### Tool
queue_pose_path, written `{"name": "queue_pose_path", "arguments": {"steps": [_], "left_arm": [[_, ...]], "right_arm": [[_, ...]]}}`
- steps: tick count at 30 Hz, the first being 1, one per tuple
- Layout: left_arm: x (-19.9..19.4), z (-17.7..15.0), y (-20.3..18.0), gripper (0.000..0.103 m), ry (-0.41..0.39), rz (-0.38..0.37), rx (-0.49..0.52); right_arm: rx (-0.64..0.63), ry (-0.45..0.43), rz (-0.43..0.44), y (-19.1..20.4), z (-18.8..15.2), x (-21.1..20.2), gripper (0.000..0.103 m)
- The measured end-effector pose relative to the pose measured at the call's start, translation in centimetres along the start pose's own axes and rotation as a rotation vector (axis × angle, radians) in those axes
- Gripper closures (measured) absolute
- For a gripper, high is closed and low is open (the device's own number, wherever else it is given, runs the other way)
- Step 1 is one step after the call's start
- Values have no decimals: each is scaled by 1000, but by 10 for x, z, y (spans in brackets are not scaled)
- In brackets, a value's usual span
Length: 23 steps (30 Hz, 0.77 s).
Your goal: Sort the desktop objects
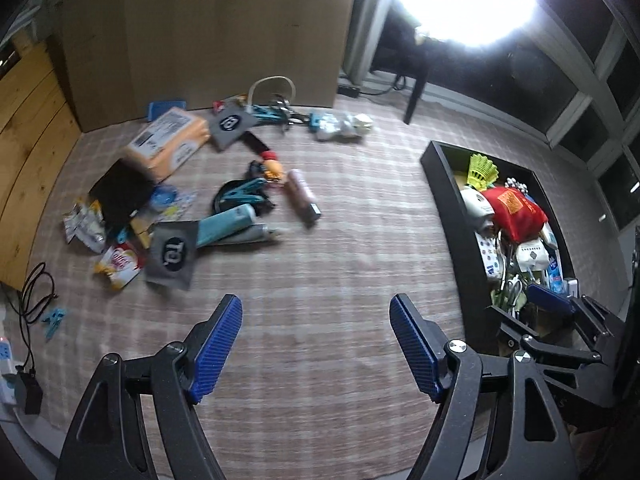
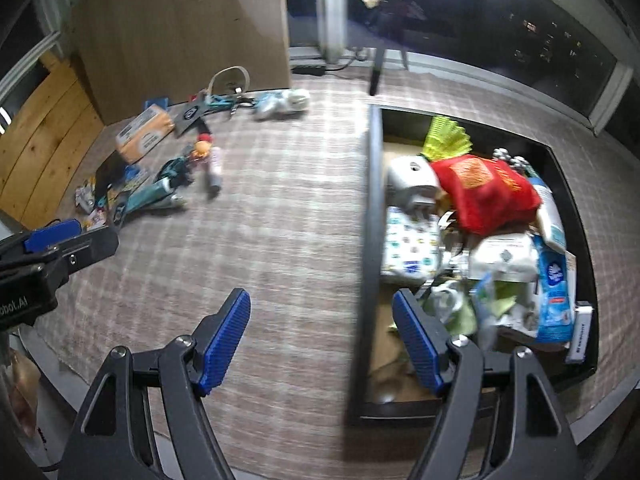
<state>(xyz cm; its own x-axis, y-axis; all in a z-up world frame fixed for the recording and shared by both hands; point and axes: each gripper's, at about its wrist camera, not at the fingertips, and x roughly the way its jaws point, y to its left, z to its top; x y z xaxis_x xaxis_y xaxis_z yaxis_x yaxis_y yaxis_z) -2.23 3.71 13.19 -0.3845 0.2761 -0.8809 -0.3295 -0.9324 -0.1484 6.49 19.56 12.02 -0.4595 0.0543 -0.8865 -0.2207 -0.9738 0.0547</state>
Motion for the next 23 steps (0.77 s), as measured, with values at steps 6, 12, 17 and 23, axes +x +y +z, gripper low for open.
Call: {"name": "queue_pose_path", "arguments": {"steps": [6, 12, 17, 23], "left_arm": [[-9, -4, 29, 28, -13, 6, -20], [-13, -8, 44, 28, -34, 10, -6], [-10, -7, 57, 26, -25, 13, -56], [-10, -9, 53, 25, -52, 29, -19]], "right_arm": [[0, -12, 10, 28, -1, 4, 30], [-20, -7, 22, 51, -1, 13, 30], [-39, 9, 27, 63, -1, 21, 30], [-58, 23, 11, 67, 2, 26, 30]]}}
